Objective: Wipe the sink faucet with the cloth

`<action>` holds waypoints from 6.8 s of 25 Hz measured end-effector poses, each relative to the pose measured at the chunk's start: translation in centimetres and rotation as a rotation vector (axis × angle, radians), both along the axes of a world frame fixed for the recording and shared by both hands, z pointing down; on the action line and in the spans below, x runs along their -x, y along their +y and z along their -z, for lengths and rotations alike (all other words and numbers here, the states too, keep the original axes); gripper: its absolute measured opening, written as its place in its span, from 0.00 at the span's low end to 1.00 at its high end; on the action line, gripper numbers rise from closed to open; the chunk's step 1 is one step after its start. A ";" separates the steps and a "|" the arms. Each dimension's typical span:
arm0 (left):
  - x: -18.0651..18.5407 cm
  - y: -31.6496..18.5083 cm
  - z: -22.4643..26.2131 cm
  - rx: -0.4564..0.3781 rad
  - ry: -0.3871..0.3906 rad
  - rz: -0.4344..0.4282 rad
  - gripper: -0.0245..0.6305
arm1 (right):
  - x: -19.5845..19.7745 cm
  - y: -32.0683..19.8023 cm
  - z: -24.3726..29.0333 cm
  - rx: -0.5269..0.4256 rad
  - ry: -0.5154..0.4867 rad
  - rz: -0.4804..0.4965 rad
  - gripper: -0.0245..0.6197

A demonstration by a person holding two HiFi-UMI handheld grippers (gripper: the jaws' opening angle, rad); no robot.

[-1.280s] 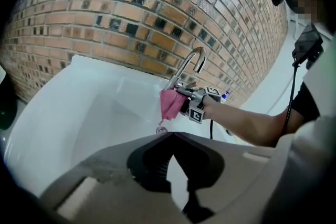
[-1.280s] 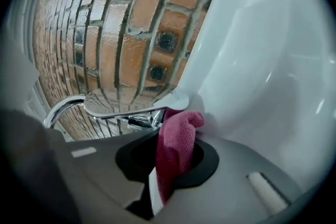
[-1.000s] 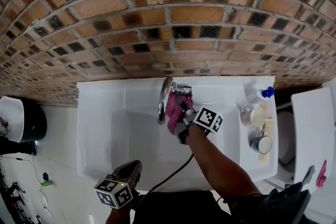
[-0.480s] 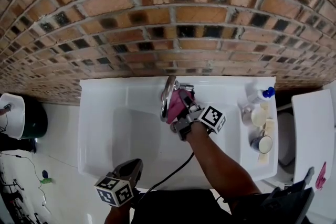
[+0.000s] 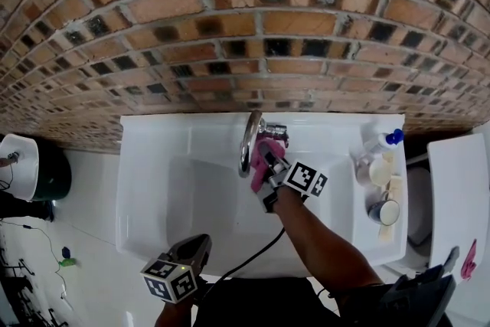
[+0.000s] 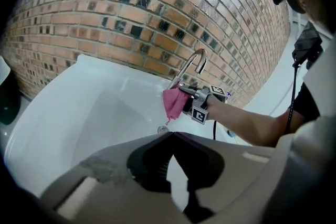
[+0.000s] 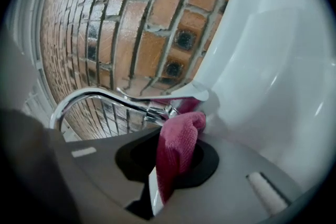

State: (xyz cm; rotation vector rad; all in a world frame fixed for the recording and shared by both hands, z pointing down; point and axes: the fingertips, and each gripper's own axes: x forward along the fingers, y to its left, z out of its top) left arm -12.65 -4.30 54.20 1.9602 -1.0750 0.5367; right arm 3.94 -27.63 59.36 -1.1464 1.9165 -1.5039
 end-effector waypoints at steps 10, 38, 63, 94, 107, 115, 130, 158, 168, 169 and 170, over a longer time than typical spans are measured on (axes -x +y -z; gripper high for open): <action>1.3 0.6 0.4 -0.009 -0.008 0.053 0.04 | 1.0 -1.5 0.5 0.008 -0.117 -0.050 0.11; 0.0 2.1 3.1 -0.104 0.022 0.048 0.04 | 0.3 0.8 16.4 -0.376 -0.541 0.087 0.11; -1.0 3.5 3.6 -0.127 0.054 -0.036 0.04 | 1.8 7.3 15.5 -0.427 -0.505 0.312 0.11; -0.2 -1.2 2.3 -0.091 0.057 0.013 0.04 | -0.8 -7.3 14.6 -0.313 0.394 0.296 0.11; -0.1 -0.4 2.3 -0.092 0.081 0.034 0.04 | 1.0 -7.3 16.5 -0.241 0.116 0.325 0.11; 0.3 0.4 3.5 -0.132 0.096 -0.010 0.04 | 3.3 -3.5 20.8 -0.374 0.240 0.459 0.11; 2.3 4.0 3.3 -0.147 0.129 -0.086 0.04 | 7.4 4.2 20.6 -0.694 0.988 0.606 0.11; 9.3 9.0 3.8 -0.181 0.125 -0.095 0.04 | 8.0 10.5 14.3 -0.549 0.818 0.379 0.11; 9.9 10.2 3.1 -0.180 0.149 -0.132 0.04 | 5.8 17.5 11.3 -0.358 0.645 0.296 0.11; 9.7 9.9 3.2 -0.185 0.151 -0.139 0.04 | 5.4 18.5 11.5 -0.347 0.603 0.283 0.11; 9.4 9.7 3.3 -0.190 0.153 -0.146 0.04 | 4.9 19.6 11.7 -0.335 0.551 0.264 0.11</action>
